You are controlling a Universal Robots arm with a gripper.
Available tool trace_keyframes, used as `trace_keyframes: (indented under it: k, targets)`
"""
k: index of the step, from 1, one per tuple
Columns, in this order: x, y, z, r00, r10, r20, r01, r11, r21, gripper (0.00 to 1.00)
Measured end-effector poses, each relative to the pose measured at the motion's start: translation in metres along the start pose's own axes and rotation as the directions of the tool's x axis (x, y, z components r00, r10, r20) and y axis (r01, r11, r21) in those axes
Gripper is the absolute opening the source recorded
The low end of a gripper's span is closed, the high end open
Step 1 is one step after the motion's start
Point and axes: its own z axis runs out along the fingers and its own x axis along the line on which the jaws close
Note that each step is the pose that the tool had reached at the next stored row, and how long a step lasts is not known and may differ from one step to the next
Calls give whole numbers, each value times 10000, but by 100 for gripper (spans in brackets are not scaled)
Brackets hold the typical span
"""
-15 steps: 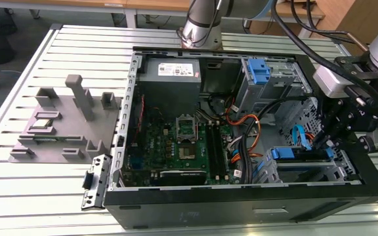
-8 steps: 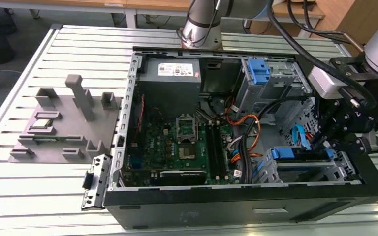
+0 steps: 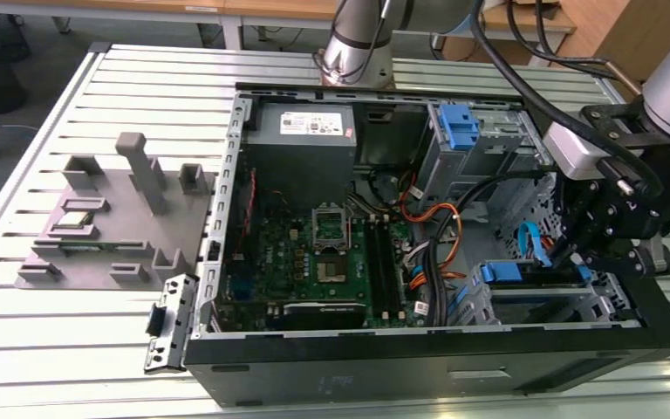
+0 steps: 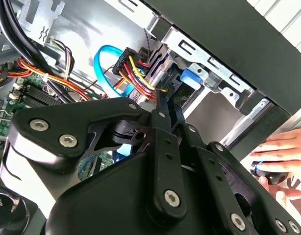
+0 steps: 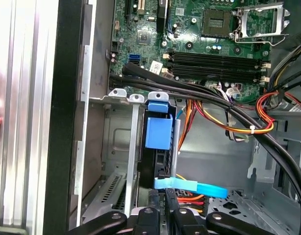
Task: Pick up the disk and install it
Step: 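Insert the second disk wire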
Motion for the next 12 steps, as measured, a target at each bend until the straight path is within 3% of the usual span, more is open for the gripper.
trace_keyframes:
  k: [8,12]
  targets:
    - [1,5,11,10000,16,0,-16,10000,0,18]
    - [1,4,12,9997,263,-7,-264,9997,-3,18]
